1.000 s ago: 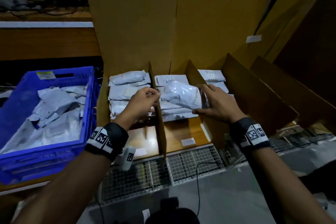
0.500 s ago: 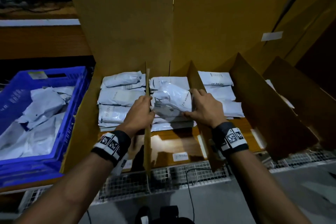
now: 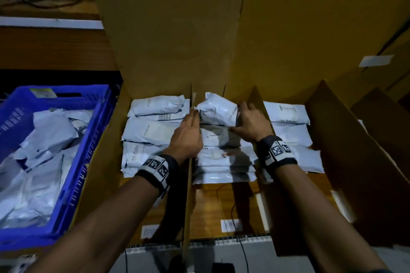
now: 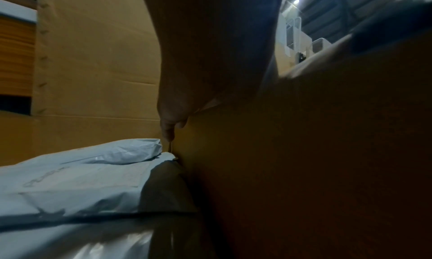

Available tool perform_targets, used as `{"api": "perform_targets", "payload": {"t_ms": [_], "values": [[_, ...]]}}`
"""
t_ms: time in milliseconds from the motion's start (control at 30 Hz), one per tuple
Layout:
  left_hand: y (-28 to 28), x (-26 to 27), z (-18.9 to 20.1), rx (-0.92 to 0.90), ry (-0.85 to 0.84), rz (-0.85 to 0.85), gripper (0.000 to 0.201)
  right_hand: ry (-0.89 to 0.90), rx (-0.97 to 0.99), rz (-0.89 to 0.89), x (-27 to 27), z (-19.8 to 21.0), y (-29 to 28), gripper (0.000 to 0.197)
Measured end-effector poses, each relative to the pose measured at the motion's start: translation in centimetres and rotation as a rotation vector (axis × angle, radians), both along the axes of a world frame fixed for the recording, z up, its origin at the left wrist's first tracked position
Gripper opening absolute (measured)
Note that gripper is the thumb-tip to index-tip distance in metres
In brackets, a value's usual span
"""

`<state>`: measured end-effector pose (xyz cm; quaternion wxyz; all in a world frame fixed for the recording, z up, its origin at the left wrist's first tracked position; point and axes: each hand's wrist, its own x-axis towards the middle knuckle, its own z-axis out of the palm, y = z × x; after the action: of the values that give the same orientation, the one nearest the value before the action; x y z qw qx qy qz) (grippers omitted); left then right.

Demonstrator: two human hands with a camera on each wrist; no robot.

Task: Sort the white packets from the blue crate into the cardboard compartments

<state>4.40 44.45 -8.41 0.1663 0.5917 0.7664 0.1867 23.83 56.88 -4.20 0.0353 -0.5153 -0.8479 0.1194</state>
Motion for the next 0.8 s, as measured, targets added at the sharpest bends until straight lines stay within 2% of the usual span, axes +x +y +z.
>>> {"api": "perform_targets", "payload": {"t_ms": [133,300,433,500,600,633,800], "values": [[-0.1,-0.1,-0.9,0.039,-0.010,0.007,0.079,-0.068,-0.002,0.004,-1.4,-2.7,2.0,0.085],[-0.1,0.3,-0.7,0.011,-0.004,0.009,0.102,-0.123,0.035,0.023,-3.8,-5.2,5.6,0.069],[0.2,0.9,-0.2,0.008,0.004,0.037,0.104,-0.144,0.056,0.067,-5.2,-7.0,8.5,0.064],[0.2,0.9,-0.3,-0.002,-0.002,0.050,0.102,-0.162,0.024,0.110,-5.6,-7.7,9.3,0.069],[0.3,0.8,-0.7,0.003,0.007,0.070,0.103,-0.187,-0.127,0.160,-5.6,-9.1,9.1,0.089],[0.3,0.8,-0.8,0.003,0.010,0.072,0.103,-0.176,-0.158,0.160,-5.5,-9.7,8.8,0.090],[0.4,1.0,-0.8,0.013,0.018,0.060,0.101,-0.139,-0.137,0.166,-5.5,-11.7,8.3,0.068]]}}
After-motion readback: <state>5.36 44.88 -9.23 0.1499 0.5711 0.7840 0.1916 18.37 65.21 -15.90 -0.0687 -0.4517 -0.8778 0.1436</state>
